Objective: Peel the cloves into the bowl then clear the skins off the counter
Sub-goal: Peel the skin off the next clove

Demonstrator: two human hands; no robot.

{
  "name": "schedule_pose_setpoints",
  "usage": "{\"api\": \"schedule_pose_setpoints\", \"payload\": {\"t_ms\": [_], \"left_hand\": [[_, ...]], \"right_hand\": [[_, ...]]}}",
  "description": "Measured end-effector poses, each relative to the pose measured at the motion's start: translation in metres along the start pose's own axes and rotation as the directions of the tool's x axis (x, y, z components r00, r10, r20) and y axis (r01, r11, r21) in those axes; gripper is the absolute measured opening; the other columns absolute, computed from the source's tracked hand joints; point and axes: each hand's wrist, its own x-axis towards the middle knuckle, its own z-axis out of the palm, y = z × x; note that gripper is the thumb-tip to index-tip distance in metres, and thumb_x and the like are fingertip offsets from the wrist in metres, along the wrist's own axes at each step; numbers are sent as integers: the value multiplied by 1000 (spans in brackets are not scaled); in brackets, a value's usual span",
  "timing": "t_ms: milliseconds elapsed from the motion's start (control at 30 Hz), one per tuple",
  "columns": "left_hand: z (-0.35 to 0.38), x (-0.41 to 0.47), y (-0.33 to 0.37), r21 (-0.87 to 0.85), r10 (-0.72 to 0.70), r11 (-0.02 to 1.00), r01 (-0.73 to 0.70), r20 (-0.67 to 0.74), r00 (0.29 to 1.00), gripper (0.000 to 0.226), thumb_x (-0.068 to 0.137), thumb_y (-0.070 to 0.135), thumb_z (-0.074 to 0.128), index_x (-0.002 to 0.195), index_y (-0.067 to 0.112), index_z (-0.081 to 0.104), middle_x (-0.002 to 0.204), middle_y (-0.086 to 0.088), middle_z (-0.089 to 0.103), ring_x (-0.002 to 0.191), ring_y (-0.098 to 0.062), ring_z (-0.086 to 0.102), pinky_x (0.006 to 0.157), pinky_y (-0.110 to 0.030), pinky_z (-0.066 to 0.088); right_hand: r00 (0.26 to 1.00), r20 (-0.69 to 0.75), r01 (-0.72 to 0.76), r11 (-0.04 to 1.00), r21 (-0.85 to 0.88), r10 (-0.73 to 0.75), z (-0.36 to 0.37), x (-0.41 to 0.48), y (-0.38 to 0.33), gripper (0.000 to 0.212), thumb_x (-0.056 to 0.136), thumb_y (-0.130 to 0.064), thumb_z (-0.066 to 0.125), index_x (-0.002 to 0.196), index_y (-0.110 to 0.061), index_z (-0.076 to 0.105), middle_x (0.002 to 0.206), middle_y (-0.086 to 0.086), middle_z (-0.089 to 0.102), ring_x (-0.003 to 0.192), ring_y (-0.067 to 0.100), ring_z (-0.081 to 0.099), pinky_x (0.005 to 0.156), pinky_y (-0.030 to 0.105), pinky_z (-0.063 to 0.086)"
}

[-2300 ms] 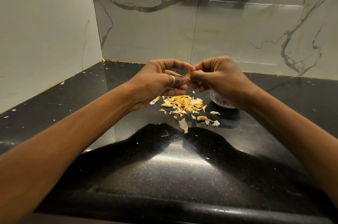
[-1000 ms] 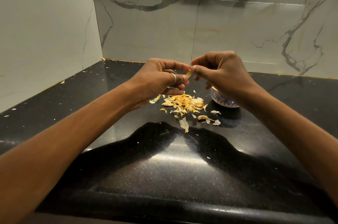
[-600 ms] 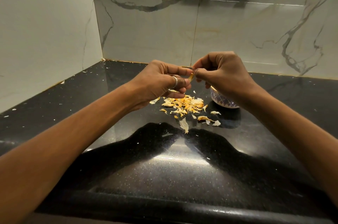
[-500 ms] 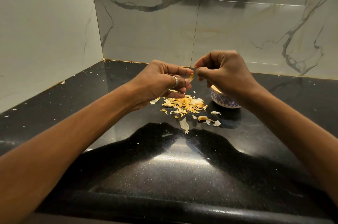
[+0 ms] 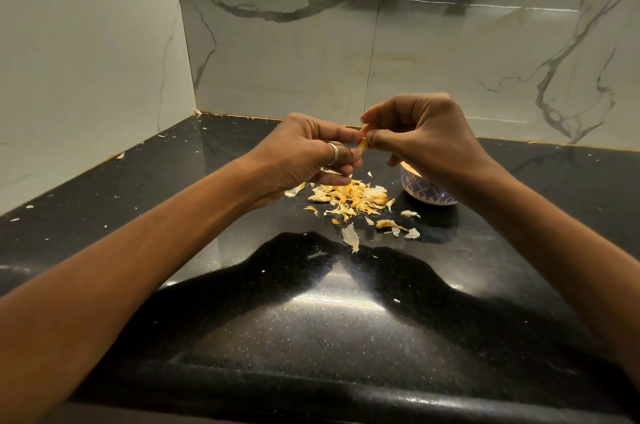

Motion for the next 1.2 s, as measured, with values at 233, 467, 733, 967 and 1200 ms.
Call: {"api": "schedule_pose_setpoints", "payload": {"t_ms": [233, 467, 733, 967, 1200], "left_hand": [[1, -1, 0, 20, 1, 1000, -2, 18, 1000, 20, 92, -2, 64, 104, 11, 74, 89, -13, 75, 75, -15, 69, 69, -27, 61], [-1, 0, 0, 6, 0, 1000, 0, 1, 1000, 22, 92, -1, 65, 112, 5, 72, 90, -13, 75, 75, -16, 69, 69, -27, 61], [-2, 2, -2, 10, -6, 1000, 7, -49, 999, 20, 92, -1, 65, 111, 0, 71, 95, -17, 74, 73, -13, 69, 68, -28, 61], [-3, 2, -3, 52, -10, 999, 12, -53, 999, 17, 93, 1, 64, 109, 2, 72, 96, -16, 74, 76, -13, 69, 69, -31, 62], [-2, 3, -3, 90, -19, 996, 24, -54, 998, 16, 95, 3, 63, 109, -1, 71, 87, -11, 70, 73, -10, 67, 66, -29, 61]], "right_hand": [[1000, -20, -17, 999, -39, 16, 2, 1, 4, 18, 87, -6, 75, 104, -6, 72, 90, 5, 74, 74, 12, 73, 60, 21, 58], [999, 1, -54, 998, -45, 54, 0, 2, 5, 17, 89, -6, 72, 105, -4, 69, 88, 6, 73, 73, 12, 73, 60, 21, 58], [995, 52, -86, 994, -65, 89, -3, 0, 4, 11, 83, -17, 79, 91, -11, 74, 79, 2, 73, 66, 11, 70, 56, 20, 56], [992, 60, -110, 992, -60, 114, -3, 0, 0, 7, 83, -19, 79, 89, -16, 76, 80, 0, 74, 68, 9, 69, 54, 19, 53], [991, 89, -98, 994, -42, 102, -1, -1, -5, 10, 91, -16, 71, 99, -12, 76, 87, 4, 74, 80, 17, 71, 57, 19, 55]]}}
